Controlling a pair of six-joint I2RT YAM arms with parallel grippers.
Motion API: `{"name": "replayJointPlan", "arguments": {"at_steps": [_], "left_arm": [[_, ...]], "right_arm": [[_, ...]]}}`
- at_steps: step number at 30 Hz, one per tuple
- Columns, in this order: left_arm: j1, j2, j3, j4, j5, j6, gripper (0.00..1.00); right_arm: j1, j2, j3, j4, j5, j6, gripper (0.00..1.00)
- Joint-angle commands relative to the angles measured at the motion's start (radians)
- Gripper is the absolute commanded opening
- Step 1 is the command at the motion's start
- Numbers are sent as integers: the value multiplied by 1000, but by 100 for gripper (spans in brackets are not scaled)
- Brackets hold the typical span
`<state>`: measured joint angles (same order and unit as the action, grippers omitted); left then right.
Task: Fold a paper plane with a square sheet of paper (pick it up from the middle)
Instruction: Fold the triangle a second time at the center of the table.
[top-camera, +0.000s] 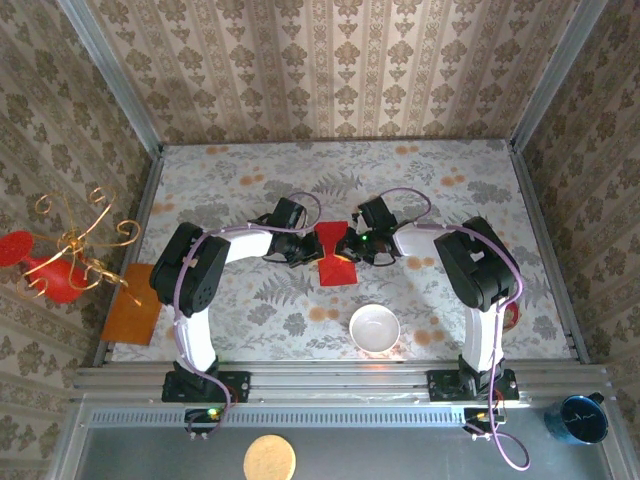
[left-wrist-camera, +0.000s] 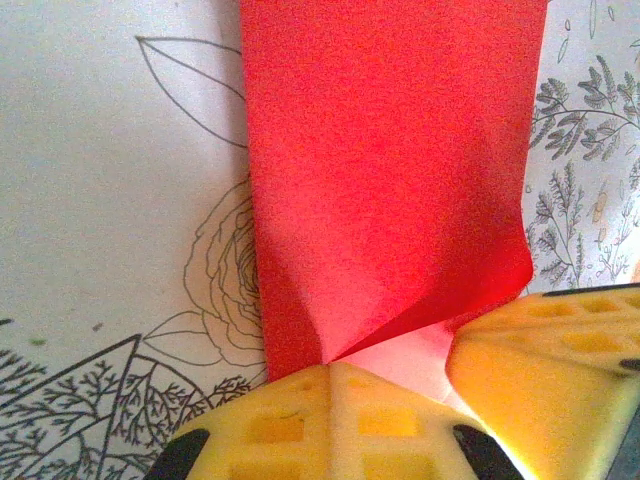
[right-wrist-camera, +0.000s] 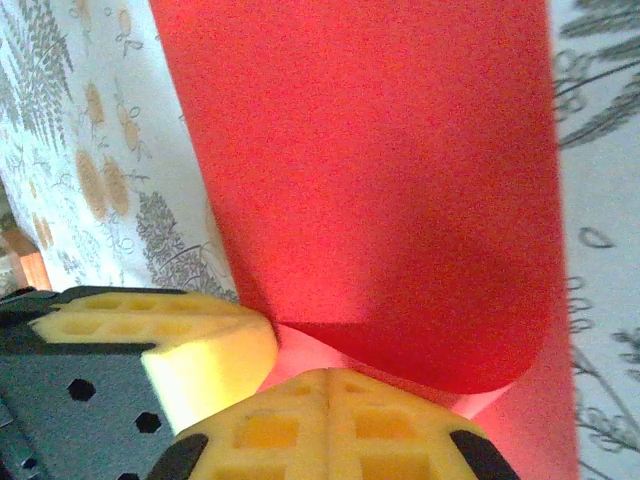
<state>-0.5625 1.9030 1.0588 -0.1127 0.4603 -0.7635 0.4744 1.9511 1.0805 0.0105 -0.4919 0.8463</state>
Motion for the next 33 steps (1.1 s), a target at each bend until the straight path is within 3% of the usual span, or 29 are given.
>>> {"name": "replayJointPlan", "arguments": {"at_steps": [1, 13, 21, 27, 33], "left_arm": [[-6, 21, 21, -42, -11, 25, 3], [-22, -105, -26, 9, -13, -14, 8], [-116, -223, -137, 33, -91, -94, 12], [-190, -209, -153, 18, -109, -108, 14], [-199, -181, -143, -15, -138, -92, 14]], "right_arm": [[-5, 10, 3, -51, 46, -12, 5], [-10, 30, -46, -52, 102, 57, 4], [-11, 42, -51, -66, 125, 75, 4], [-13, 45, -48, -76, 129, 80, 4], [-17, 47, -50, -78, 128, 81, 4]]}}
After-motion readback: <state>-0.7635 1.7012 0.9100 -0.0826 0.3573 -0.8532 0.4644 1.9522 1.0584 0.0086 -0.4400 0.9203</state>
